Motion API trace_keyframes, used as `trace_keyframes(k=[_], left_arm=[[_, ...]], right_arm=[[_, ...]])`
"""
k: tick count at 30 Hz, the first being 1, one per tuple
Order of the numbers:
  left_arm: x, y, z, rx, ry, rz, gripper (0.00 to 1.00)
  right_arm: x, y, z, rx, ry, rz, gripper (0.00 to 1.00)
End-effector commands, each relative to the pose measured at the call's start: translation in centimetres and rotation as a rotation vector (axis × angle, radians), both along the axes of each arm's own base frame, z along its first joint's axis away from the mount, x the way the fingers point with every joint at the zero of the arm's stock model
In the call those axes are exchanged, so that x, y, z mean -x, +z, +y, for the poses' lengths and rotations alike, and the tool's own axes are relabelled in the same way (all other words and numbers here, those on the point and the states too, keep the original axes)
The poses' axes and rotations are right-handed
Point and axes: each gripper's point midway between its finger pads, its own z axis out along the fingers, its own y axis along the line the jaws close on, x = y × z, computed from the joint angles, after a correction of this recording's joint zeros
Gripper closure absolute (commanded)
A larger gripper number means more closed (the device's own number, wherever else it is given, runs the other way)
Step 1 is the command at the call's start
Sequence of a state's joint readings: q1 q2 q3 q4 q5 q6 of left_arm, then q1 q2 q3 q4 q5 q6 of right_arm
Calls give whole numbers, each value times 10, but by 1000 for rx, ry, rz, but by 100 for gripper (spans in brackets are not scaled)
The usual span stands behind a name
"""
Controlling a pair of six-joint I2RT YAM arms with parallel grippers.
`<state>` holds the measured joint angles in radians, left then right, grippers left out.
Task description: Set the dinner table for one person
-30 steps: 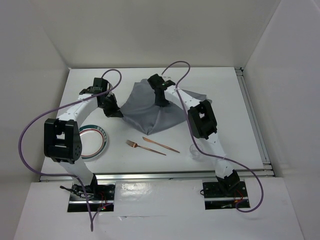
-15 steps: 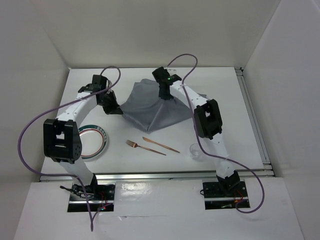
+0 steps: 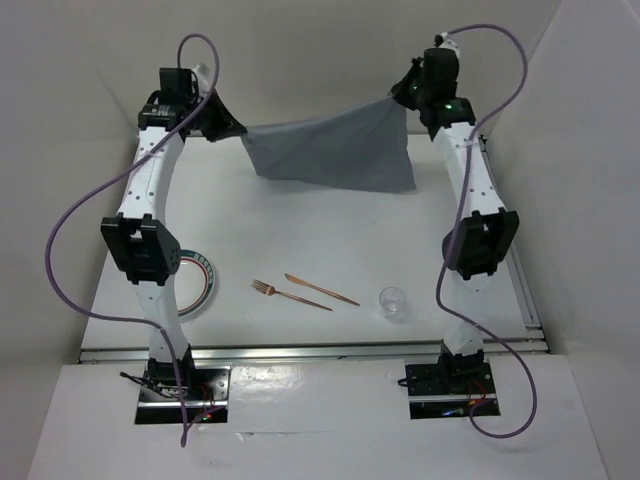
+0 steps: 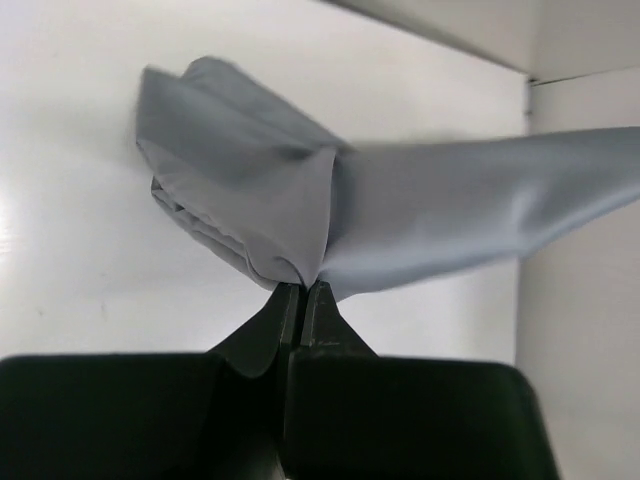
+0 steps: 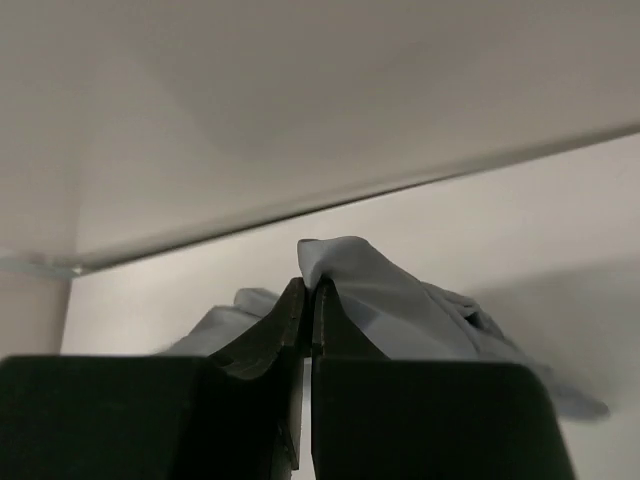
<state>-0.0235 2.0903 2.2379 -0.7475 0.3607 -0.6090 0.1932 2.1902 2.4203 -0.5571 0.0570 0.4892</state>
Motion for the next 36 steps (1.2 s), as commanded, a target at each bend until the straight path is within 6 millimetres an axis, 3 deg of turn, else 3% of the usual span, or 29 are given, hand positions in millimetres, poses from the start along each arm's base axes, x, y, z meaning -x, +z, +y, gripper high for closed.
trace_keyframes(k=[1, 2, 3, 4, 5, 6, 7, 8, 9, 10, 11, 12, 13, 14, 15, 16, 17, 19, 23, 25, 27, 28, 31, 32, 33, 34, 35, 36], left_arm=[[14, 77, 4, 87, -50, -146, 100], [17, 77, 5, 109, -61, -156, 100], [29, 98, 12, 111, -56, -205, 100], [35, 100, 10, 115, -64, -214, 100], [39, 82, 16, 108, -57, -184, 100], [47, 77, 16, 100, -62, -171, 100], [53, 70, 16, 93, -67, -164, 100], [70, 48, 15, 85, -73, -114, 100], [77, 36, 15, 87, -72, -90, 100], [83, 24, 15, 79, -78, -86, 100], [92, 8, 15, 69, -86, -62, 100], [114, -24, 12, 87, -95, 16, 100], [121, -40, 11, 83, -99, 34, 100], [132, -56, 9, 96, -107, 79, 94], [150, -91, 5, 97, -121, 166, 76], [157, -103, 5, 87, -133, 187, 60], [164, -117, 7, 73, -135, 231, 40], [173, -137, 13, 35, -135, 320, 27], [169, -130, 29, -55, -74, 340, 22], [168, -126, 41, -101, -10, 349, 32], [168, -122, 44, -113, 11, 346, 41], [167, -124, 48, -129, 35, 351, 54], [162, -128, 52, -142, 56, 371, 67], [159, -129, 52, -142, 56, 373, 72], [156, -130, 52, -142, 56, 374, 75], [147, -123, 52, -136, 65, 357, 75], [138, -130, 54, -139, 80, 368, 73], [131, -130, 51, -140, 72, 365, 73]], right_arm=[[45, 128, 17, -74, 145, -320, 100], [49, 111, 11, -54, 138, -279, 100], [71, 132, 6, -48, 140, -317, 100], [81, 128, 4, -47, 140, -307, 100], [86, 77, 3, -34, 140, -200, 100], [113, 99, -2, -41, 140, -256, 100], [125, 84, -4, -38, 140, -234, 100], [136, 68, -6, -53, 136, -206, 100], [150, 6, -6, -50, 141, -84, 100], [172, 7, -10, -68, 137, -95, 100], [184, -15, -11, -95, 125, -44, 100], [207, -78, -8, -95, 137, 89, 100], [227, -87, -5, -107, 141, 102, 100], [241, -110, -5, -115, 130, 149, 95], [254, -134, -11, -136, 85, 213, 81], [279, -170, -18, -133, 53, 308, 52], [289, -181, -20, -144, 41, 342, 44], [301, -195, -39, -140, -31, 395, 34], [295, -176, -63, -116, -105, 375, 39], [288, -165, -64, -99, -92, 365, 52], [284, -172, -68, -73, -91, 399, 66], [284, -174, -65, -63, -65, 416, 78], [271, -187, -57, -23, 9, 460, 87], [260, -177, -55, -20, 23, 448, 91], [251, -188, -54, -5, 29, 481, 93], [244, -185, -50, 4, 64, 477, 93], [224, -166, -46, 6, 84, 421, 94], [213, -178, -44, 14, 98, 454, 94]])
